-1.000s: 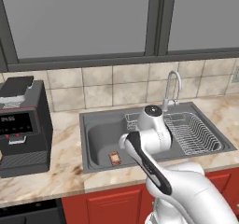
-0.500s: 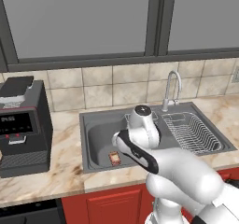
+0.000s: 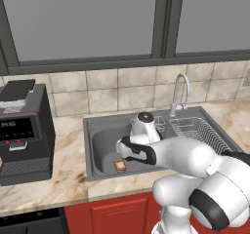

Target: Pick up the bar soap and dish brush from the sink, and place them back in the cabinet, and close the cabinet doors.

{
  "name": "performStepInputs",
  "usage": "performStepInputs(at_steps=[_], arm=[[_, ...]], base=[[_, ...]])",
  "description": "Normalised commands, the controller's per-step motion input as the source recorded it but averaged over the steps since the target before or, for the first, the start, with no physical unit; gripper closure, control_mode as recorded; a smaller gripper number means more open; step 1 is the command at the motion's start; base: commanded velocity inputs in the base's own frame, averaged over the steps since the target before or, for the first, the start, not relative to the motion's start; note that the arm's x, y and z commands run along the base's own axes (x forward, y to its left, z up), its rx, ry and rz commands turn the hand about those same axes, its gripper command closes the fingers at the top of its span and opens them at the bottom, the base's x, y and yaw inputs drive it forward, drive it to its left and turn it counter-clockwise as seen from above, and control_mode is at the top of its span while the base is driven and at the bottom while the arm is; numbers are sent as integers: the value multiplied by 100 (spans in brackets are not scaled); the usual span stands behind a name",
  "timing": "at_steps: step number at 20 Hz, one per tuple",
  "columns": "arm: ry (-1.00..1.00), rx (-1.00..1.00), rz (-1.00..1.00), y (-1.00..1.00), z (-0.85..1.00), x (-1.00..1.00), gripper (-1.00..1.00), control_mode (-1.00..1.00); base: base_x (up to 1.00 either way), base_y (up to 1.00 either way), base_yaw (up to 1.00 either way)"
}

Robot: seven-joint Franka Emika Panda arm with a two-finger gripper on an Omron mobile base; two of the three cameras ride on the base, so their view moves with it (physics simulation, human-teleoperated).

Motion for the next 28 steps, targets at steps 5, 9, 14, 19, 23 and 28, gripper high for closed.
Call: performStepInputs(at_steps=[5,9,14,19,23,28], arm=[[1,0,0,2,-30,25,-100,-100],[4,0,0,10,-22,26,-100,-100],[10,0,0,13,-11,16,-100,-100],[9,0,0,10,-13,9,-100,-100],[5,0,0,0,-11,15,-100,-100],[3,0,0,0,-13,30,-100,-100]], base=[[0,0,0],[0,0,0],[0,0,0],[0,0,0],[0,0,0],[0,0,0]])
